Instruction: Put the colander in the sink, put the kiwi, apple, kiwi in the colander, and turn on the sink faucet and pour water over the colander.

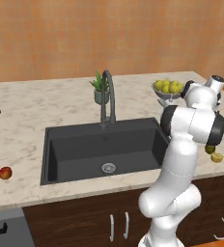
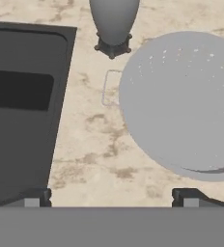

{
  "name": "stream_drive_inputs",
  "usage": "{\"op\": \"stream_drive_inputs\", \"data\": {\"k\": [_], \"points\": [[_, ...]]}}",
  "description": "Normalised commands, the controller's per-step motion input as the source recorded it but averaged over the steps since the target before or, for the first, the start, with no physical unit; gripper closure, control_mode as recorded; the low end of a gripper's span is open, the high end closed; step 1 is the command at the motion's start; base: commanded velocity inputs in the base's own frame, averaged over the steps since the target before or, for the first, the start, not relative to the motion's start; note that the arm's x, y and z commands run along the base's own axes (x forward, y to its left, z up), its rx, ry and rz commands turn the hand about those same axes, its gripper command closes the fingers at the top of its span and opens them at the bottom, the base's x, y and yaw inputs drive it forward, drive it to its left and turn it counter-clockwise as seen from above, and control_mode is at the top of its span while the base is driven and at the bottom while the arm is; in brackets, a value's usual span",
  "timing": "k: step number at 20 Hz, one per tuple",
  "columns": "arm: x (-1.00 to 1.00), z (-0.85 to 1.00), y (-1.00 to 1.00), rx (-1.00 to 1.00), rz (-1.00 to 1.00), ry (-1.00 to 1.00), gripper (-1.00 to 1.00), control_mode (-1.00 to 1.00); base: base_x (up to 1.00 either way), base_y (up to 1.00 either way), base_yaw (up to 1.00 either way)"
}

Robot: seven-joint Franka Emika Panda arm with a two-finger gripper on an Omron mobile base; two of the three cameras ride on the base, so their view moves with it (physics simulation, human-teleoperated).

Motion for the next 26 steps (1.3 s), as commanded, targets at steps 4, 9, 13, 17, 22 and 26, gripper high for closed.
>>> {"op": "stream_drive_inputs", "data": {"k": [4,9,13,17,22,26], "points": [[0.50,-0.48,-0.23,0.00,0.00,0.02,-1.00,-1.00,0.00,0.00,0.00],[0.49,-0.45,-0.36,0.00,0.03,0.01,-1.00,-1.00,0.00,0.00,0.00],[0.48,-0.28,-0.31,0.00,0.06,0.00,-1.00,-1.00,0.00,0.00,0.00],[0.08,-0.23,-0.03,0.00,0.01,0.00,-1.00,-1.00,0.00,0.00,0.00],[-0.09,-0.01,0.09,-0.02,0.00,0.00,-1.00,-1.00,0.00,0.00,0.00],[-0.01,-0.13,0.39,-0.12,0.00,0.00,-1.00,-1.00,0.00,0.00,0.00]]}}
